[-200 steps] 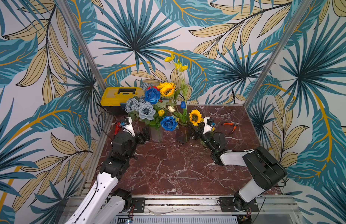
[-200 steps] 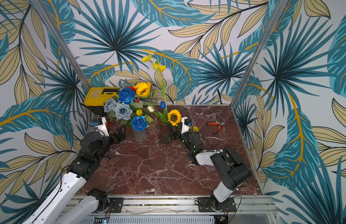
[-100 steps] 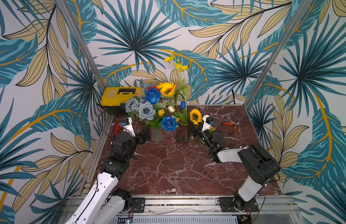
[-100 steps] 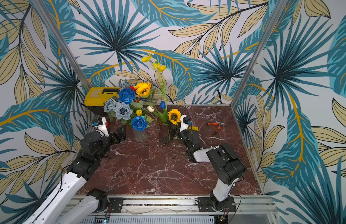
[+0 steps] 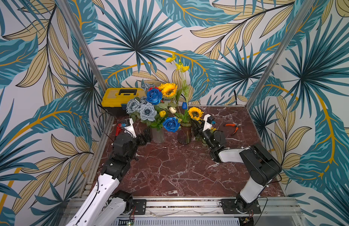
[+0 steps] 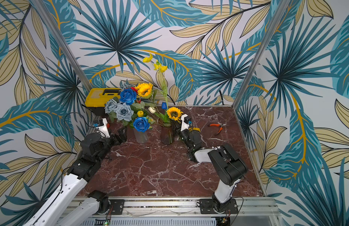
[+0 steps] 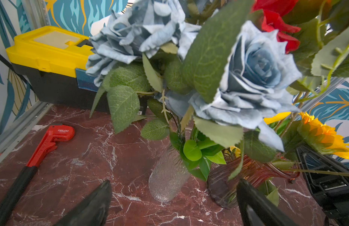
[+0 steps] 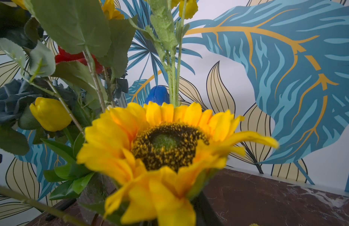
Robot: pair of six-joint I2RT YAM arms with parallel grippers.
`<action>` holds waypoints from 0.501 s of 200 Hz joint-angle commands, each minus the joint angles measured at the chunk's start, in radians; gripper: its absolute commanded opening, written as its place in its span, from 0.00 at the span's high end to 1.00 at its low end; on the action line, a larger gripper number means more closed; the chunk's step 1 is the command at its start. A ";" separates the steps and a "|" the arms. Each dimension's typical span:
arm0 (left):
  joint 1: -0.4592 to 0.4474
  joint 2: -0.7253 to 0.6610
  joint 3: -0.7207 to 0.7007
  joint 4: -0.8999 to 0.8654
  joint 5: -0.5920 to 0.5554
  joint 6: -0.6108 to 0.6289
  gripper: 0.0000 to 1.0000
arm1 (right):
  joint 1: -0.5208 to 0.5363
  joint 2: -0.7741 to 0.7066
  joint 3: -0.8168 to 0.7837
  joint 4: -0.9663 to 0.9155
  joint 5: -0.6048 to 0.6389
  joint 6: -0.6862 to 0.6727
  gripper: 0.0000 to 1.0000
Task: Pick out yellow flowers from the vase
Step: Pick up the flower from the vase.
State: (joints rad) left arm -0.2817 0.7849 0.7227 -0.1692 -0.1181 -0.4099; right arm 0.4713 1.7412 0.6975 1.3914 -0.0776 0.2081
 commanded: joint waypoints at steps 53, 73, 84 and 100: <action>0.009 -0.009 -0.007 0.020 0.016 -0.012 0.01 | 0.004 -0.036 0.006 0.002 -0.016 -0.015 0.74; 0.009 -0.010 -0.008 0.019 0.018 -0.013 0.01 | 0.003 -0.066 0.005 -0.017 -0.018 -0.026 0.75; 0.010 -0.012 -0.009 0.020 0.018 -0.014 0.01 | 0.004 -0.083 0.002 -0.029 -0.020 -0.032 0.75; 0.010 -0.013 -0.011 0.020 0.018 -0.015 0.01 | 0.003 -0.111 0.002 -0.054 -0.019 -0.040 0.76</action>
State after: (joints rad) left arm -0.2802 0.7849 0.7227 -0.1692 -0.1078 -0.4187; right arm 0.4713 1.6852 0.6979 1.3594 -0.0837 0.1928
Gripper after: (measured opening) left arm 0.994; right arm 0.245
